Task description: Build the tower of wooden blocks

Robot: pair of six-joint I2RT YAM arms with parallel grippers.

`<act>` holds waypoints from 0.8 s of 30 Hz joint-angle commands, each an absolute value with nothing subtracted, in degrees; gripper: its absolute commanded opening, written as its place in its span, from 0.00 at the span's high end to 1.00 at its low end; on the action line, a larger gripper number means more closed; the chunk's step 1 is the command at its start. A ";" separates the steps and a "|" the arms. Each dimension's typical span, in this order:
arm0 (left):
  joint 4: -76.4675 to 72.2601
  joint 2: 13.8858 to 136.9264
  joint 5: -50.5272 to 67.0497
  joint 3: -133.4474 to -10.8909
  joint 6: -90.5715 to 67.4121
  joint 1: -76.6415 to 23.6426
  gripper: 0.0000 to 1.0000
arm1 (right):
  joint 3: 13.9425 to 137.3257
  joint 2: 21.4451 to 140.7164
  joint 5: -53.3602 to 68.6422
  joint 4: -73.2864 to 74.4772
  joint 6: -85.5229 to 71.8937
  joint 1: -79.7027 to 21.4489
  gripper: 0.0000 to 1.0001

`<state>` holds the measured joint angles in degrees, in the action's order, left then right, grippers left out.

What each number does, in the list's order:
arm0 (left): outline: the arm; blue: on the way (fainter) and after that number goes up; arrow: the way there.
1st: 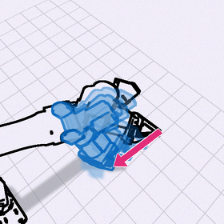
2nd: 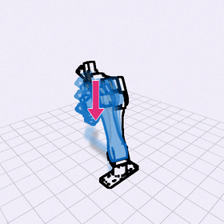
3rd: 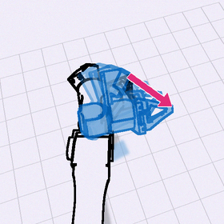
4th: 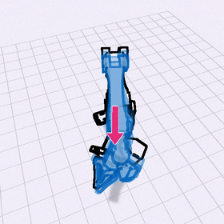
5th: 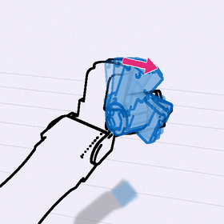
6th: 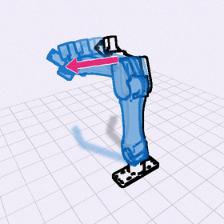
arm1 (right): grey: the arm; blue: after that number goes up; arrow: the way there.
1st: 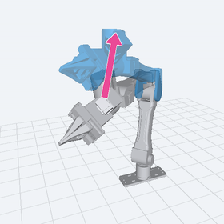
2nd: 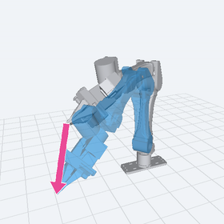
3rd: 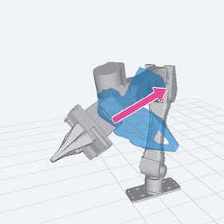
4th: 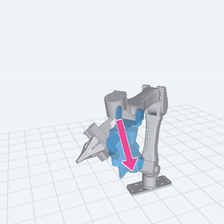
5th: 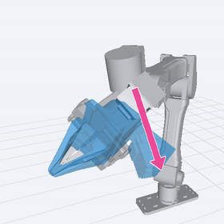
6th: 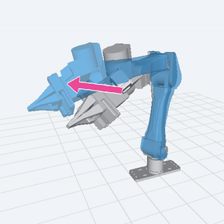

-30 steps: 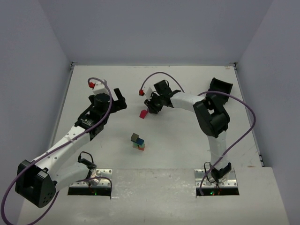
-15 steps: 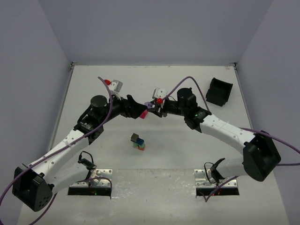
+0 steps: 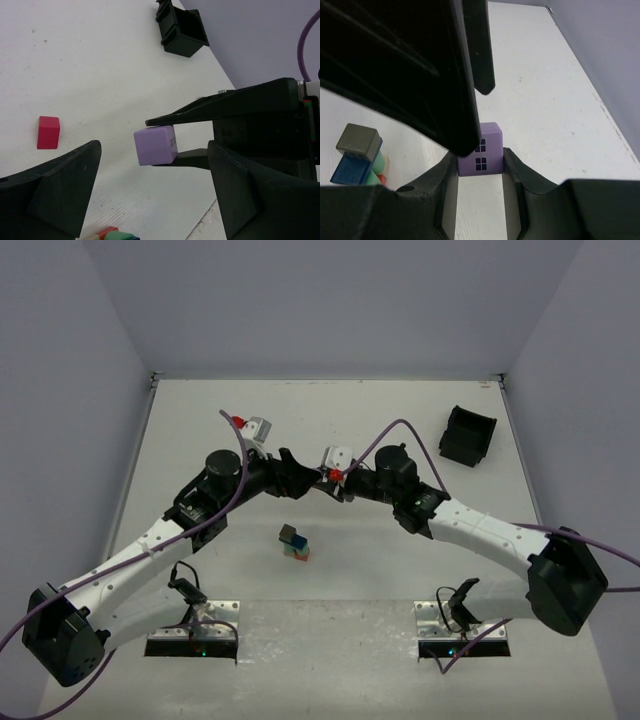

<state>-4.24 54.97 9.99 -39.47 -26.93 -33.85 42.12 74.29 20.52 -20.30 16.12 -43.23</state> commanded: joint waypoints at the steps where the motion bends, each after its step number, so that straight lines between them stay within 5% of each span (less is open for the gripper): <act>1: -5.36 53.74 8.00 -39.59 -27.77 -34.37 0.16 | 40.61 70.36 19.37 -26.98 14.99 -43.42 0.82; 12: -7.18 54.93 10.72 -39.46 -28.30 -34.54 0.29 | 41.01 71.16 22.68 -27.60 14.68 -43.59 0.82; 24: -9.05 55.98 12.02 -39.11 -28.91 -34.54 0.54 | 40.43 71.36 22.40 -30.07 14.58 -43.68 0.81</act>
